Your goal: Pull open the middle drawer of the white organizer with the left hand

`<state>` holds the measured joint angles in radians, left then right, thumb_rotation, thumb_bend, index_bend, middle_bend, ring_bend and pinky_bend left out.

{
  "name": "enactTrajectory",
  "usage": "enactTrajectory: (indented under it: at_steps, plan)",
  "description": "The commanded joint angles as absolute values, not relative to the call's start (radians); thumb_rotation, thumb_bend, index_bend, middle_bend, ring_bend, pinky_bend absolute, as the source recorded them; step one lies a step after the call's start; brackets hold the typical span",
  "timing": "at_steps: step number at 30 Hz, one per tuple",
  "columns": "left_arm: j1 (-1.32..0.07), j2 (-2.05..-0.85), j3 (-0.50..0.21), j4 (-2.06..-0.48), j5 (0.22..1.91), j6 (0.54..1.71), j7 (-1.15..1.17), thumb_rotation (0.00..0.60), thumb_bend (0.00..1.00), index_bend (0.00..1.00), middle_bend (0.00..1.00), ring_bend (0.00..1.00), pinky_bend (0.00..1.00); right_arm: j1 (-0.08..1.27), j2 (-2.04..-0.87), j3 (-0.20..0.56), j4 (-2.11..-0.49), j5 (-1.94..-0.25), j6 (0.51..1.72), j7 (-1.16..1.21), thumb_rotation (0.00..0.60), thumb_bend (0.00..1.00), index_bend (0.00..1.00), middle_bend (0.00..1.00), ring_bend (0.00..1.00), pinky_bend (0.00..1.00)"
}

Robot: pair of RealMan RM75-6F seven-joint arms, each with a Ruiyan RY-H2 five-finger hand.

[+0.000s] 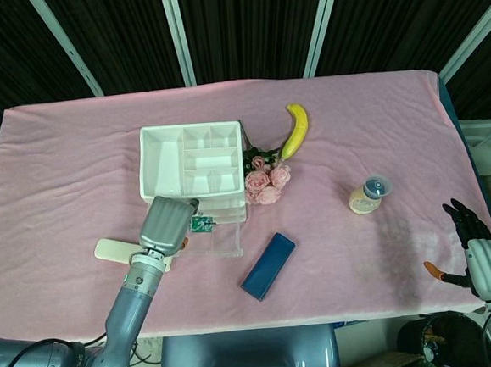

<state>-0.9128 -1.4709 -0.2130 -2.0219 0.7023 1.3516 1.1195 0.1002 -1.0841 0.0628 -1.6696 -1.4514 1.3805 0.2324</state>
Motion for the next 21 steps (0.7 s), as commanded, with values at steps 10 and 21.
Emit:
enactTrajectory:
  at_steps: [10, 21]
  plan:
    - [-0.913, -1.485, -0.167, -2.005, 0.776, 1.368, 1.090, 0.600, 0.15, 0.38, 1.00, 1.00, 1.00, 0.100, -1.083, 0.062, -1.672, -1.453, 1.379, 0.235, 0.600, 0.08, 0.00, 0.00, 0.00, 0.12]
    - [-0.924, -1.507, -0.154, -1.970, 0.793, 1.351, 1.075, 0.600, 0.19, 0.38, 1.00, 1.00, 1.00, 0.101, -1.082, 0.062, -1.671, -1.451, 1.376, 0.240, 0.600, 0.08, 0.00, 0.00, 0.00, 0.12]
